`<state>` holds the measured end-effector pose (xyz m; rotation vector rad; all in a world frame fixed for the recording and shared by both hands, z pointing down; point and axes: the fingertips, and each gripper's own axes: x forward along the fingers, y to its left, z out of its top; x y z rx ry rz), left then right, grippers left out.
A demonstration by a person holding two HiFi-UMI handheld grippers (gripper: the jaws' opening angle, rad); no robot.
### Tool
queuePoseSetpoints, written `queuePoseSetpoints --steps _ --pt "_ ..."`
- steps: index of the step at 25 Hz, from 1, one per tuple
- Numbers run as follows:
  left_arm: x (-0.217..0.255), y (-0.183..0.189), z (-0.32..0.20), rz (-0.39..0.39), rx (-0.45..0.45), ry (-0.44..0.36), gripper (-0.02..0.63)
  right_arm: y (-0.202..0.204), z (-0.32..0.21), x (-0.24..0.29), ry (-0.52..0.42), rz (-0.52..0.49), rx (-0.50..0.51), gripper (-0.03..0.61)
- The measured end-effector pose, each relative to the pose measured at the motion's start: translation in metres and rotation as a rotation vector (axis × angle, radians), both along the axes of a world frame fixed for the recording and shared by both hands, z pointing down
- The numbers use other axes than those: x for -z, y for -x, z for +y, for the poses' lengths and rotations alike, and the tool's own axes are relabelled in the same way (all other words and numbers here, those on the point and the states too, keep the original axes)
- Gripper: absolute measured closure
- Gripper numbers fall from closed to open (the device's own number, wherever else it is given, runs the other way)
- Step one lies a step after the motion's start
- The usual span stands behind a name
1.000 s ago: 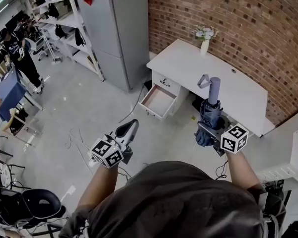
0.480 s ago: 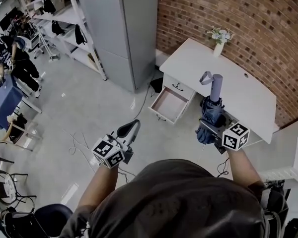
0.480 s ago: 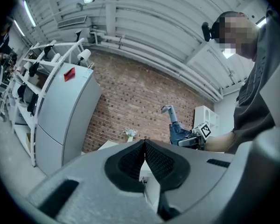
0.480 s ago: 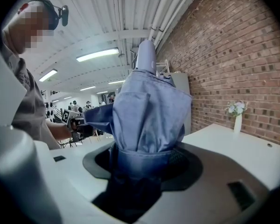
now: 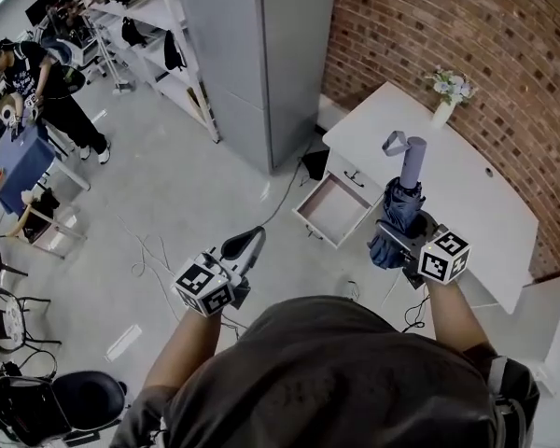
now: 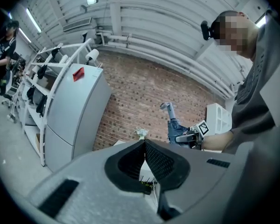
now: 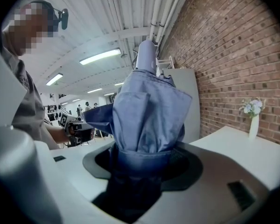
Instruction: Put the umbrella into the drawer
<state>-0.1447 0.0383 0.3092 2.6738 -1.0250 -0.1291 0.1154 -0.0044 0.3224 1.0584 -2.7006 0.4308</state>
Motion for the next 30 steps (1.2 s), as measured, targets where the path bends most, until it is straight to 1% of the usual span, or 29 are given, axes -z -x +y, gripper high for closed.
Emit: queuePoseSetpoints --steps 4,7,10,14,17,20,22,26,28,30 --pt "-0.005 -0.018 -0.035 -0.035 0.084 -0.003 0.614 -0.017 -0.05 -0.004 -0.008 -0.029 0.071 0.328" --pt "-0.009 -0.046 -0.066 -0.03 0.153 0.008 0.614 -0.039 -0.087 -0.009 -0.004 -0.028 0.133 0.328" --pt "-0.018 -0.076 -0.096 -0.043 0.204 0.021 0.614 -0.058 -0.119 -0.017 0.013 -0.025 0.191 0.328" --pt "-0.032 -0.108 -0.128 -0.063 0.231 0.065 0.614 -0.076 -0.153 -0.03 0.026 -0.006 0.256 0.328" --pt "-0.038 -0.117 -0.144 -0.095 0.208 0.082 0.614 -0.074 -0.169 -0.044 0.051 -0.016 0.269 0.328" --pt "-0.042 -0.104 -0.159 -0.101 0.186 0.086 0.614 -0.057 -0.178 -0.061 0.072 0.002 0.263 0.328" --pt "-0.045 -0.086 -0.168 -0.096 0.167 0.084 0.614 -0.039 -0.177 -0.073 0.1 0.01 0.253 0.328" --pt "-0.053 -0.045 -0.187 -0.084 0.09 0.071 0.614 0.003 -0.18 -0.097 0.135 0.035 0.202 0.328" --pt "-0.063 -0.025 -0.196 -0.077 0.059 0.093 0.614 0.022 -0.183 -0.116 0.178 0.039 0.163 0.328" --pt "-0.076 -0.007 -0.204 -0.087 0.037 0.113 0.614 0.037 -0.186 -0.14 0.242 0.03 0.129 0.328"
